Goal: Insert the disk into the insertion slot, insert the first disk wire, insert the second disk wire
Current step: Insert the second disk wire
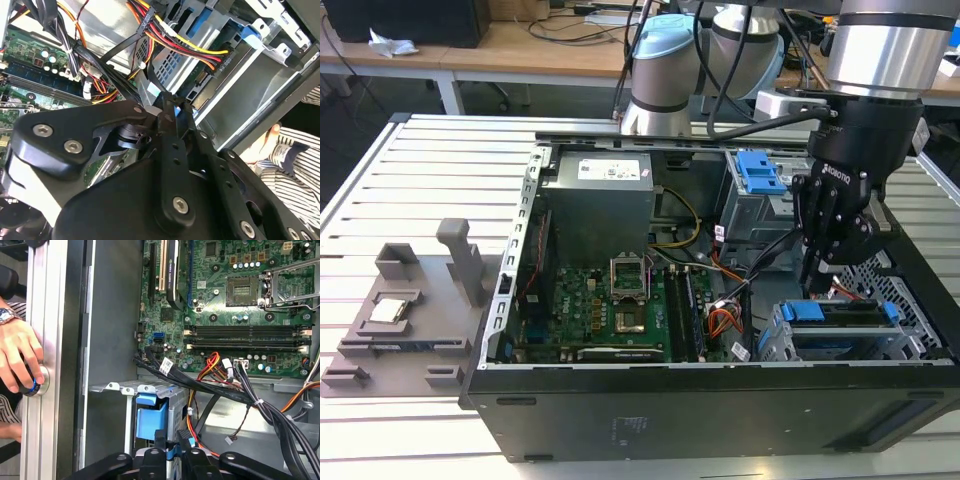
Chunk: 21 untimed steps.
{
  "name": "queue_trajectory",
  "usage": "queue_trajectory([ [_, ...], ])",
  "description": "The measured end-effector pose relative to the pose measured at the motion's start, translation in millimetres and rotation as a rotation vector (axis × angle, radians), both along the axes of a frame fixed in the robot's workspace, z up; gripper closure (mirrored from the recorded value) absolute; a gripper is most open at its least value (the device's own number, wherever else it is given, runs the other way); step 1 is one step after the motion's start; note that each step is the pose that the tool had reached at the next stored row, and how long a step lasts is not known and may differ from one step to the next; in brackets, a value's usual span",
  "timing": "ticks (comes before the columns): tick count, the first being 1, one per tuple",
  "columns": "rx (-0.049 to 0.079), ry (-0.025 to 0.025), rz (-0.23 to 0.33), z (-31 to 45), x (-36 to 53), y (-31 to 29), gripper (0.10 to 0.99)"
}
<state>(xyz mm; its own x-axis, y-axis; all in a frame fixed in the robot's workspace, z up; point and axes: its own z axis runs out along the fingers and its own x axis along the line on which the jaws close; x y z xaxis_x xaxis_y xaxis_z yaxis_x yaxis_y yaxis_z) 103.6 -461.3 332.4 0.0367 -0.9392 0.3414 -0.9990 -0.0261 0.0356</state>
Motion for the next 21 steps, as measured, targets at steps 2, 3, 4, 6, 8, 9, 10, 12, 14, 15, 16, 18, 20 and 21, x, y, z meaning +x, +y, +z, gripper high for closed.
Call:
queue_trajectory([
  [2,0.0,0.0,0.0,0.0,0.0,0.0,0.878],
  [3,0.0,-0.0001,0.0,0.0,0.0,0.0,0.878],
  [4,0.0,-0.0001,0.0,0.0,0.0,0.0,0.878],
  [6,-0.001,-0.0001,0.0,0.0,0.0,0.0,0.878],
  [8,0.01,-0.0001,0.0,2.6,-0.1,-1.3,0.878],
  [9,0.014,-0.0001,0.0,8.0,-0.1,-1.5,0.878],
  [10,0.018,0.0,0.0,12.4,0.0,-1.7,0.878],
  [12,0.046,-0.0001,0.0,13.6,0.0,-7.0,0.878],
  [14,0.046,0.0,0.0,13.6,0.0,-7.2,0.878],
  [15,0.046,0.0001,0.0,13.6,0.0,-7.1,0.878],
  [16,0.046,0.0,0.0,13.5,0.0,-7.0,0.878],
  [18,0.046,0.0001,0.0,13.6,0.0,-6.8,0.878],
  [20,0.046,0.0001,0.0,13.6,0.0,-6.5,0.871],
  [21,0.046,0.0001,0.0,13.6,0.0,-6.4,0.871],
])
